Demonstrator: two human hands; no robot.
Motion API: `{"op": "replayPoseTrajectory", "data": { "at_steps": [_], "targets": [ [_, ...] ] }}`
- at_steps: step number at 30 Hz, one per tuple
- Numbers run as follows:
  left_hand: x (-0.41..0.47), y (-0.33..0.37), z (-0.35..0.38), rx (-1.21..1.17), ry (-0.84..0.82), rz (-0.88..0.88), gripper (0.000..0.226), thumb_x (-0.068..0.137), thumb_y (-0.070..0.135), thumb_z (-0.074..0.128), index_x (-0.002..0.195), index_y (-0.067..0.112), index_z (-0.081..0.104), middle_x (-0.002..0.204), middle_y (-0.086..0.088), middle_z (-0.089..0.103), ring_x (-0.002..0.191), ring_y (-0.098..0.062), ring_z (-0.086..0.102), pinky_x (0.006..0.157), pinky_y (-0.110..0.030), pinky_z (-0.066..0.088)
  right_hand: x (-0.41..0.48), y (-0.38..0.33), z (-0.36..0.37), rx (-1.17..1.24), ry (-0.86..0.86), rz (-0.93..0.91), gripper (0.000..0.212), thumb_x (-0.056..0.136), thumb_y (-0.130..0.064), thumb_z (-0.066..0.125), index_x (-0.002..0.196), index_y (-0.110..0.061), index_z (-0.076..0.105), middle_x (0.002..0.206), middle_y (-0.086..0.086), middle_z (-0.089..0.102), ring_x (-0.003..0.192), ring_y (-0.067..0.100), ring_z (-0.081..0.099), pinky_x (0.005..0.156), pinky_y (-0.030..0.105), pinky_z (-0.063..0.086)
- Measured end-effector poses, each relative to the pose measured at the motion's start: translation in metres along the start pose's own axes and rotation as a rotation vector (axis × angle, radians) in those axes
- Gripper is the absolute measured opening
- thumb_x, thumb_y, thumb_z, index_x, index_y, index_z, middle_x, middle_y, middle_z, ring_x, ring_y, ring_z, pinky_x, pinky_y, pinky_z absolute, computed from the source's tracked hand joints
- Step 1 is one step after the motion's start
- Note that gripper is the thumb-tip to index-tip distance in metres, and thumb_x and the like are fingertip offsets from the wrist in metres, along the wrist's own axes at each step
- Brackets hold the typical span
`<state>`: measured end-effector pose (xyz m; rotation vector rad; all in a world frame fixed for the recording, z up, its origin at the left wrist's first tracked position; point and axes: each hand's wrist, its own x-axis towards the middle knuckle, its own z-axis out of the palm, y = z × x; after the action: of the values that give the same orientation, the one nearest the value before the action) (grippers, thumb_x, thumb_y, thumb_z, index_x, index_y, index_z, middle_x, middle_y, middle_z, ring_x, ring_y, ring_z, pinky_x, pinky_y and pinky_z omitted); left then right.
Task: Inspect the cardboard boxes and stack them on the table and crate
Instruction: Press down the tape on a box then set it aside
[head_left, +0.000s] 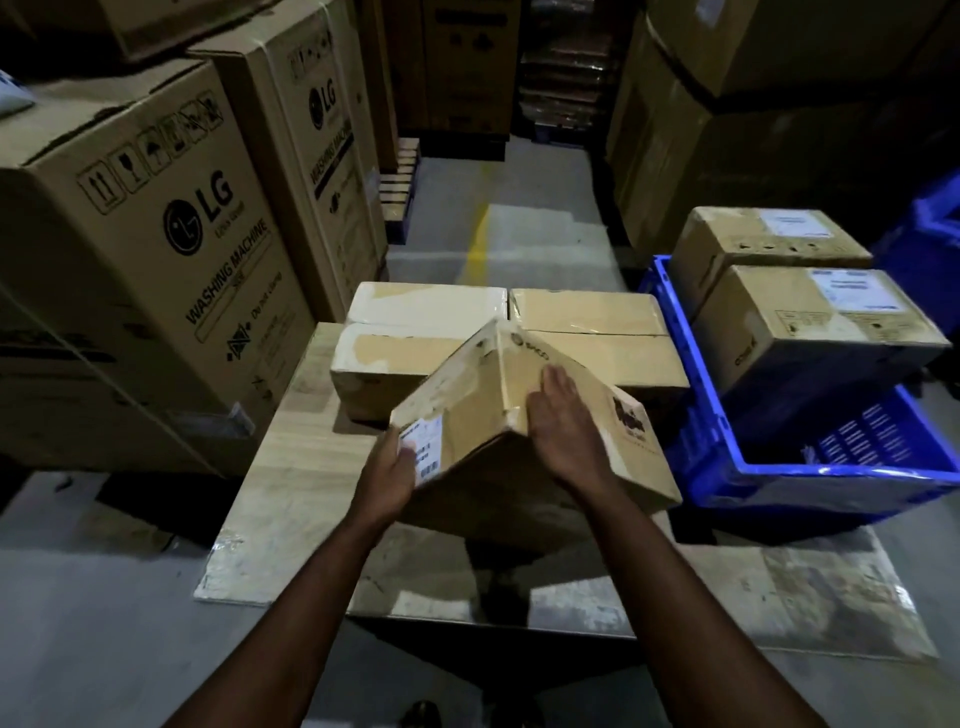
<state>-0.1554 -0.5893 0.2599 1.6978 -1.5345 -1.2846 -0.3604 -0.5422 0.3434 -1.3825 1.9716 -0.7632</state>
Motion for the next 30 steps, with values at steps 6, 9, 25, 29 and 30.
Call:
{"op": "replayPoseTrajectory", "data": {
  "at_steps": [6,9,25,29,30],
  "targets": [
    [-0.016,0.073,-0.006,-0.203,-0.07,0.214,0.043,0.105,0.04,0.035,0.147,0.034,0.029,0.133,0.02,0.038,0.119,0.0,0.043,0.098,-0.016,0.033,-0.004,0.013,0.019,0.287,-0.116,-0.113,0.057,0.106,-0.034,0.04,0.157,-0.023,0.018,0.165,-0.009,0.008,0.148,0.007,0.011,0.121,0.031,0.014],
    [-0.012,0.076,-0.016,-0.221,-0.082,0.203,0.042,0.106,0.031,0.038,0.147,0.033,0.03,0.126,0.016,0.05,0.119,-0.007,0.049,0.086,-0.016,0.04,0.004,0.056,0.006,0.18,0.085,-0.008,0.054,0.102,-0.04,0.042,0.152,-0.024,0.031,0.162,0.001,0.026,0.146,0.021,0.028,0.118,0.047,0.029],
    [0.004,-0.042,-0.058,-0.191,-0.023,0.14,0.052,0.104,0.018,0.045,0.153,0.031,0.029,0.137,0.001,0.056,0.123,-0.019,0.055,0.105,-0.049,0.045,-0.011,0.101,0.028,0.422,0.065,0.193,0.034,0.103,-0.044,0.041,0.133,-0.03,0.051,0.12,-0.003,0.066,0.106,0.016,0.065,0.09,0.039,0.054],
    [0.01,-0.034,-0.05,0.3,0.095,0.283,0.056,0.104,0.028,0.036,0.156,0.019,0.02,0.159,-0.012,0.029,0.145,-0.028,0.029,0.118,-0.04,0.027,-0.009,0.108,0.027,0.155,0.106,0.149,0.046,0.105,-0.04,0.035,0.148,-0.024,0.035,0.148,0.011,0.048,0.133,0.029,0.047,0.111,0.045,0.039],
    [0.011,-0.03,-0.048,0.499,0.129,0.389,0.058,0.101,0.029,0.034,0.156,0.018,0.02,0.163,-0.012,0.016,0.15,-0.029,0.015,0.121,-0.041,0.019,-0.006,0.105,0.026,-0.023,0.135,0.092,0.055,0.105,-0.039,0.032,0.155,-0.016,0.023,0.159,0.011,0.03,0.146,0.028,0.029,0.119,0.043,0.027]
  ]
}}
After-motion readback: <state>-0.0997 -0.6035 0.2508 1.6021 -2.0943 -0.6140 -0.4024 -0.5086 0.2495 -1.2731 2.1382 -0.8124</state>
